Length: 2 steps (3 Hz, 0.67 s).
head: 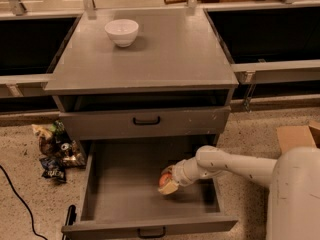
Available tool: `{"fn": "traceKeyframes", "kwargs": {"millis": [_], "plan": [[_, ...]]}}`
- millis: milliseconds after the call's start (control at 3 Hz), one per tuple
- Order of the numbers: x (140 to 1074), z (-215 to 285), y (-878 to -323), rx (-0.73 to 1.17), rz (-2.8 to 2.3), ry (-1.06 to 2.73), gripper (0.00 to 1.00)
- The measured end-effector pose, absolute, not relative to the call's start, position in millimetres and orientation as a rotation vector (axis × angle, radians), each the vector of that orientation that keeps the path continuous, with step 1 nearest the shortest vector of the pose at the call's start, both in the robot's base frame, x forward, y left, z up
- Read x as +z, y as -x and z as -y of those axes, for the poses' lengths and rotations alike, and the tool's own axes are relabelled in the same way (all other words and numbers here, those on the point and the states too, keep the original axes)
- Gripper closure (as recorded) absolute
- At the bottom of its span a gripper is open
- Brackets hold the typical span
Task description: Pick apple from middle drawer and place on counter
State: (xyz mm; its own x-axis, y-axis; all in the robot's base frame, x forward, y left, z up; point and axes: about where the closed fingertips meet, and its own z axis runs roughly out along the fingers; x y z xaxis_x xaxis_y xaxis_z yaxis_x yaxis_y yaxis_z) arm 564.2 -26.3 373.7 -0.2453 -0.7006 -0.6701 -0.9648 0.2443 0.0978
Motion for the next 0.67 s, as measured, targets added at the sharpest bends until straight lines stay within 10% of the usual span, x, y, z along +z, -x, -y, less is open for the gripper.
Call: {"fn": "traceKeyframes", "kwargs": {"millis": [667], "plan": [[520,64,-548,0.672,-1.752,1.595,1.00]]}}
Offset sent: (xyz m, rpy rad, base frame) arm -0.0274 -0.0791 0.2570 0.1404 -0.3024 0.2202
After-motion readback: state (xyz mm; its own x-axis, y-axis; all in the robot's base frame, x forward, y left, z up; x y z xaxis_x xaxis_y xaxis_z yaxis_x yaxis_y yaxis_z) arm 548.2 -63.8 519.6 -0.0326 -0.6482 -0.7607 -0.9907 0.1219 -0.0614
